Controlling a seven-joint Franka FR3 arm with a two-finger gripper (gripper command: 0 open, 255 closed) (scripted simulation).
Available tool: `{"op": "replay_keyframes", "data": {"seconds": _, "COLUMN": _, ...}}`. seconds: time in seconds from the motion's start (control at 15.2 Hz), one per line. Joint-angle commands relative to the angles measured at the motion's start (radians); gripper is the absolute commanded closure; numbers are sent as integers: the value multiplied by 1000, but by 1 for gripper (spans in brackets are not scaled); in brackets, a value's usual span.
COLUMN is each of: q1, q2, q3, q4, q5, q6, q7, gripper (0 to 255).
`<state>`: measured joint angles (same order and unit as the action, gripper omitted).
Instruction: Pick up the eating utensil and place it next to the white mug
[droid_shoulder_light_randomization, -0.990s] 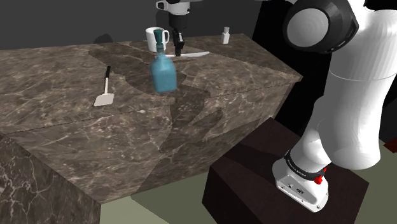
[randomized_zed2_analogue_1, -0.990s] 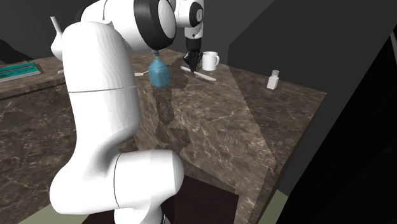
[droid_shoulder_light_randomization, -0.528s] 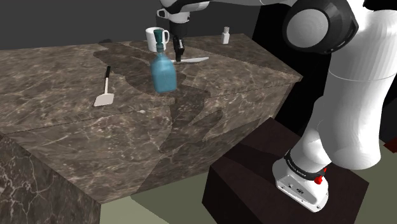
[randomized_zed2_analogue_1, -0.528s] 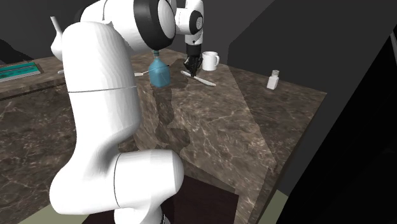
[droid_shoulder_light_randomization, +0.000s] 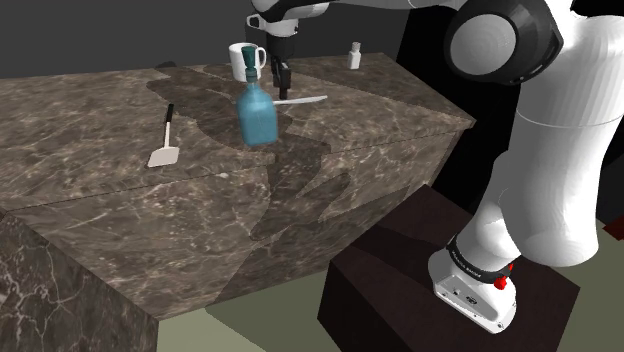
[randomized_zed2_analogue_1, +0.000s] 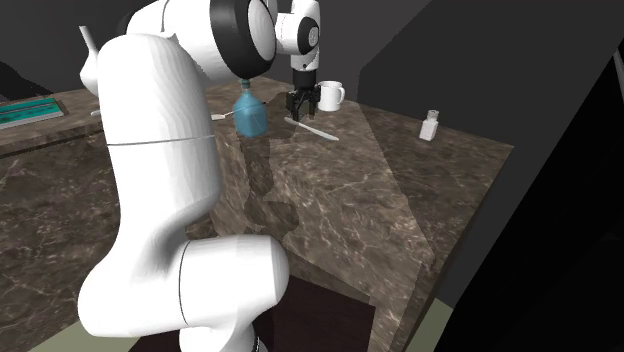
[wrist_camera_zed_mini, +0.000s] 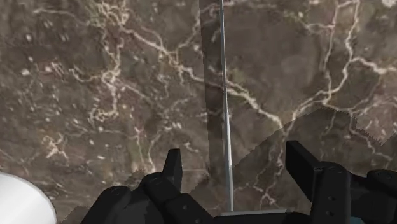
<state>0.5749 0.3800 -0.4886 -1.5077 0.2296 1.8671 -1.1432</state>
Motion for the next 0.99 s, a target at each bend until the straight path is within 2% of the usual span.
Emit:
{"op": "replay_keyframes", "data": {"seconds": 0.0, "q1": 0, "q2": 0, "q3": 0, "q4": 0, "q5": 0, "q6": 0, "q7": 0, "gripper": 0}}
{"op": "replay_keyframes", "data": {"seconds": 0.13, "q1": 0, "q2": 0, "q3": 0, "q4": 0, "q5": 0, "q6": 0, "q7": 0, "gripper": 0}}
{"op": "replay_keyframes", "data": {"seconds": 0.4, "q1": -12, "q2": -9, "q3": -6, "q4": 116, "q5": -8, "q6": -122, "q7": 9, "gripper": 0}}
{"op": "replay_keyframes", "data": {"seconds": 0.92, "q1": -12, "q2": -9, "q3": -6, "q4": 116, "q5": -8, "q6": -122, "q7": 9, "gripper": 0}}
